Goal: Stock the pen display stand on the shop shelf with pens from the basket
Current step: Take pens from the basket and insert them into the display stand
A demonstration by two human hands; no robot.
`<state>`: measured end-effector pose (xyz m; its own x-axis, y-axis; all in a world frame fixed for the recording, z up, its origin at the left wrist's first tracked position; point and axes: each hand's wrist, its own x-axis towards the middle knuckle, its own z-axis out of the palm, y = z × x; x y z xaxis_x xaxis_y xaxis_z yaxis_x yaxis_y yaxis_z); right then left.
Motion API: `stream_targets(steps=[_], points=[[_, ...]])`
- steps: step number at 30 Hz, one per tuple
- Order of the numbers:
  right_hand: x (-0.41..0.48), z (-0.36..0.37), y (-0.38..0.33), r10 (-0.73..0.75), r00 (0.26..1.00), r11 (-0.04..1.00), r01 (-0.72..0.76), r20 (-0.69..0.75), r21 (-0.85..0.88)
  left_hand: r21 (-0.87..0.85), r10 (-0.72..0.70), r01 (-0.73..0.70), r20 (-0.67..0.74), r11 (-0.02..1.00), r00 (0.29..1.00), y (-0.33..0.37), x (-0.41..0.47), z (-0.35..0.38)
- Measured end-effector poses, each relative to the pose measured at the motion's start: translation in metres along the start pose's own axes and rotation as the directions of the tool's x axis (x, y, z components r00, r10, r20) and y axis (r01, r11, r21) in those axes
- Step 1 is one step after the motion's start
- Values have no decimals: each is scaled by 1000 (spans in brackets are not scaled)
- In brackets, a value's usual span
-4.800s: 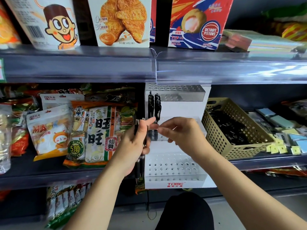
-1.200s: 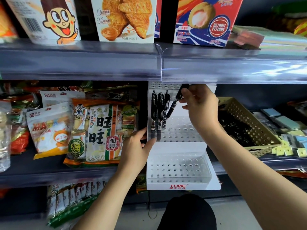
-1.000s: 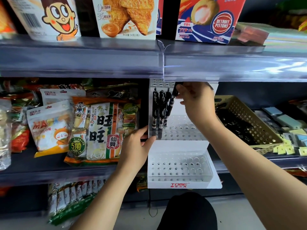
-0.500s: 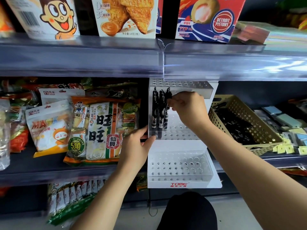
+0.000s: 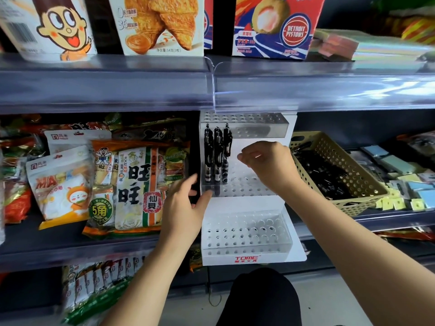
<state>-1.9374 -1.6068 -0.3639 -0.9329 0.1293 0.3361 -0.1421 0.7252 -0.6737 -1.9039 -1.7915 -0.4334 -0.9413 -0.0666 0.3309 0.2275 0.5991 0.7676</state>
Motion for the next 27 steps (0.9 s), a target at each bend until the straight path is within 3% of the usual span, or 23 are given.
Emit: stream_targets(steps=[3,5,9,17,21,27], points=[[-7,-14,13,3,999,1000,-5,-50,-23,8,127,-128,-150,992,980,11,-7,0],[-12,-27,25,13,996,999,-16,-84,-36,-16,215,-221,-168,975,962,21,-12,3],[-24,-55,48,42,990,997,-50,-131,-59,-68,368,-373,-75,925,927,43,-20,19],[-36,-114,106,159,974,973,-182,-160,-143,-172,501,-480,120,861,857,90,-28,63],[-41,-129,133,212,971,948,-233,-114,-217,-266,474,-417,206,869,856,107,-32,88],[-41,-134,167,248,967,924,-255,-61,-285,-290,217,-81,477,954,852,129,-24,136]])
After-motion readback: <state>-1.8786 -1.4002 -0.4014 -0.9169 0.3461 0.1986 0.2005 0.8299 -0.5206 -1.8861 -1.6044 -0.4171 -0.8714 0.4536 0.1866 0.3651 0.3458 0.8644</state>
